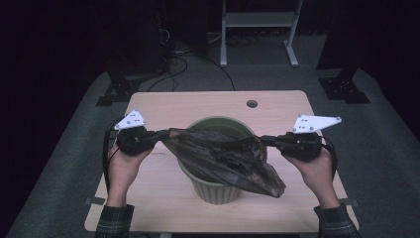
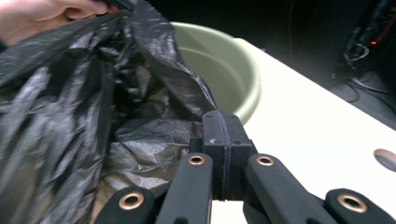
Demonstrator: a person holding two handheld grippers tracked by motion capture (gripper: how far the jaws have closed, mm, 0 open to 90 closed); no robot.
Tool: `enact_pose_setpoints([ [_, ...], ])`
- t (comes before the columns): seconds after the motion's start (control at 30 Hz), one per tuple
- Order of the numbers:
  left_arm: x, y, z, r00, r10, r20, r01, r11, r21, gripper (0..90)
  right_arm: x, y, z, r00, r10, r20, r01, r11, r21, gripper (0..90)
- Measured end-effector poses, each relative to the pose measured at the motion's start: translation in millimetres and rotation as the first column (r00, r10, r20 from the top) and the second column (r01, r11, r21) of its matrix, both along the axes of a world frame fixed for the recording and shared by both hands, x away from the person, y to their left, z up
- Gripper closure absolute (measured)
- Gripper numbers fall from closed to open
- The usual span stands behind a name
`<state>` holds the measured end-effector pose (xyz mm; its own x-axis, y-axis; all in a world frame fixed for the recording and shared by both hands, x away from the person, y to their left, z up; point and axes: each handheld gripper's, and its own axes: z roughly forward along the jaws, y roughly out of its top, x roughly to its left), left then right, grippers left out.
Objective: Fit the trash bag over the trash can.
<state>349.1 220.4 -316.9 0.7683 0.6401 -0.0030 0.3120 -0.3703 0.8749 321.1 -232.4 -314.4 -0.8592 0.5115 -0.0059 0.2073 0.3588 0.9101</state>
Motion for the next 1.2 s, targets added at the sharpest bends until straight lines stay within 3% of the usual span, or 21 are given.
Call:
enact_pose_setpoints([
  [0.17, 20.0, -8.7, -2.5, 0.9996, 0.019, -0.021, -0.018, 0.9996, 0.021, 89.8, 19.7, -1.0, -2.3, 0.9974, -0.072, 0.001, 0.072, 0.997, 0.008, 90.0],
  [0.37, 42.9, -18.6, -12.9, 0.9978, 0.034, -0.057, -0.033, 0.9992, 0.024, 89.8, 40.5, 0.1, -13.7, 0.9850, -0.172, -0.006, 0.172, 0.985, 0.009, 90.0],
  [0.47, 48.8, -22.0, -20.6, 0.9949, 0.045, -0.090, -0.039, 0.9972, 0.064, 89.9, 47.5, 3.9, -20.7, 0.9801, -0.197, -0.027, 0.196, 0.980, -0.032, 90.0],
  [0.53, 49.3, -21.8, -26.1, 0.9929, 0.055, -0.106, -0.045, 0.9945, 0.094, 89.9, 49.5, 5.5, -27.3, 0.9794, -0.197, -0.043, 0.195, 0.979, -0.053, 90.0],
  [0.6, 47.2, -19.3, -30.9, 0.9918, 0.055, -0.116, -0.043, 0.9941, 0.099, 89.9, 48.7, 6.2, -34.0, 0.9787, -0.199, -0.051, 0.194, 0.978, -0.080, 90.0],
  [0.8, 36.9, -6.7, -37.9, 0.9893, 0.068, -0.129, -0.051, 0.9906, 0.127, 89.9, 40.3, 0.5, -49.5, 0.9789, -0.190, -0.075, 0.183, 0.978, -0.097, 90.0],
  [0.93, 31.6, -8.1, -39.5, 0.9905, 0.059, -0.124, -0.040, 0.9873, 0.154, 89.9, 34.1, -1.4, -58.0, 0.9813, -0.170, -0.090, 0.160, 0.981, -0.105, 90.0],
  [1.03, 31.1, -9.0, -37.7, 0.9914, 0.054, -0.119, -0.037, 0.9894, 0.141, 89.9, 32.2, -3.6, -57.6, 0.9827, -0.164, -0.085, 0.156, 0.983, -0.095, 90.0],
  [1.2, 31.1, -9.4, -35.4, 0.9919, 0.050, -0.117, -0.033, 0.9897, 0.139, 89.8, 29.9, -17.0, -48.6, 0.9798, -0.186, -0.073, 0.181, 0.981, -0.070, 78.1],
])
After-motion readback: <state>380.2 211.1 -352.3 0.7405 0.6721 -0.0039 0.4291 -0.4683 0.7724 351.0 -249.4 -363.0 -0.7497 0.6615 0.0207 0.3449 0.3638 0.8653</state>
